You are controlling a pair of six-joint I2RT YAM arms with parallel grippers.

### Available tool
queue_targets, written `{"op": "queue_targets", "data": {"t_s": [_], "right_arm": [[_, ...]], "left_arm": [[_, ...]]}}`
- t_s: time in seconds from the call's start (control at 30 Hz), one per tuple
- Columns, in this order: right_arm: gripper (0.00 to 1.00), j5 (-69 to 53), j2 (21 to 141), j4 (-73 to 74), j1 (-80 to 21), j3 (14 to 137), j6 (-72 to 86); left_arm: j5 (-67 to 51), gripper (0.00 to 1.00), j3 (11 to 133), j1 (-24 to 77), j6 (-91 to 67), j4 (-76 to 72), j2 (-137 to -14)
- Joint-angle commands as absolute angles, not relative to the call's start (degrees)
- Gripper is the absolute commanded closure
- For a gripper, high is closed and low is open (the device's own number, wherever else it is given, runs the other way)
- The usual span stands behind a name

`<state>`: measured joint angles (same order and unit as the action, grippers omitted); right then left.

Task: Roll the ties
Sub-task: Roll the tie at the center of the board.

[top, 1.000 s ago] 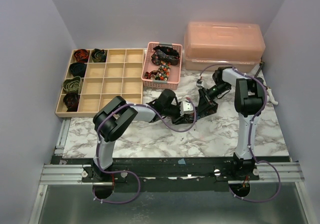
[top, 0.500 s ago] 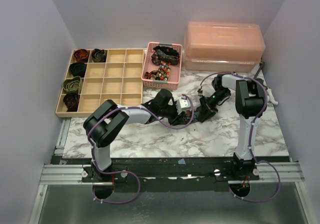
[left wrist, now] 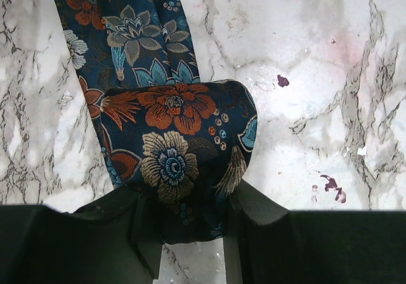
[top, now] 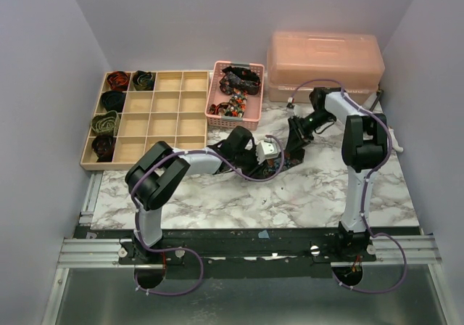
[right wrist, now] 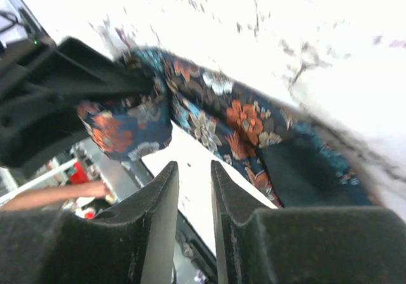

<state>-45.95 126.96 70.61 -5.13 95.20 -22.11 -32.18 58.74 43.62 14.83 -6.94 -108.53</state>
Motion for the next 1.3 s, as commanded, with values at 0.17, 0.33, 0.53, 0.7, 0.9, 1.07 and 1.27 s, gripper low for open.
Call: {"op": "queue_targets", "data": {"t_s": [0.17, 0.33, 0.53, 0.7, 0.9, 1.07, 1.27], "right_arm": [[0.77, -34.83, 130.85, 62.20, -4.75, 100.64, -15.34], [0.81, -25.50, 129.51, 59.90, -4.68, 91.06, -18.08], [0.83, -18.20, 125.64, 57.31, -1.67, 82.76, -18.66], [0.84, -17.52, 126.84, 56.47, -0.59, 86.14, -18.77], [0.67, -31.71, 123.66, 62.21, -0.53, 92.81, -21.19], [0.50, -46.28, 120.93, 68.78, -0.55, 94.35, -23.14], [0.20, -64.11, 122.36, 68.69, -4.48, 86.85, -19.21]], "left_arm": [[-31.75, 1.00, 56.31, 43.59, 19.41, 3.32, -110.93], [-31.99, 1.00, 57.44, 43.83, 22.52, 5.30, -108.72], [-31.25, 1.00, 61.11, 44.12, 24.78, 12.96, -108.04], [-28.97, 1.00, 63.46, 44.60, 26.71, 18.89, -111.68], [-28.10, 1.00, 66.69, 45.02, 26.07, 21.84, -115.19], [-28.09, 1.00, 67.35, 45.20, 25.32, 21.72, -115.89], [-27.96, 1.00, 68.02, 45.27, 25.36, 22.44, -116.45]]}}
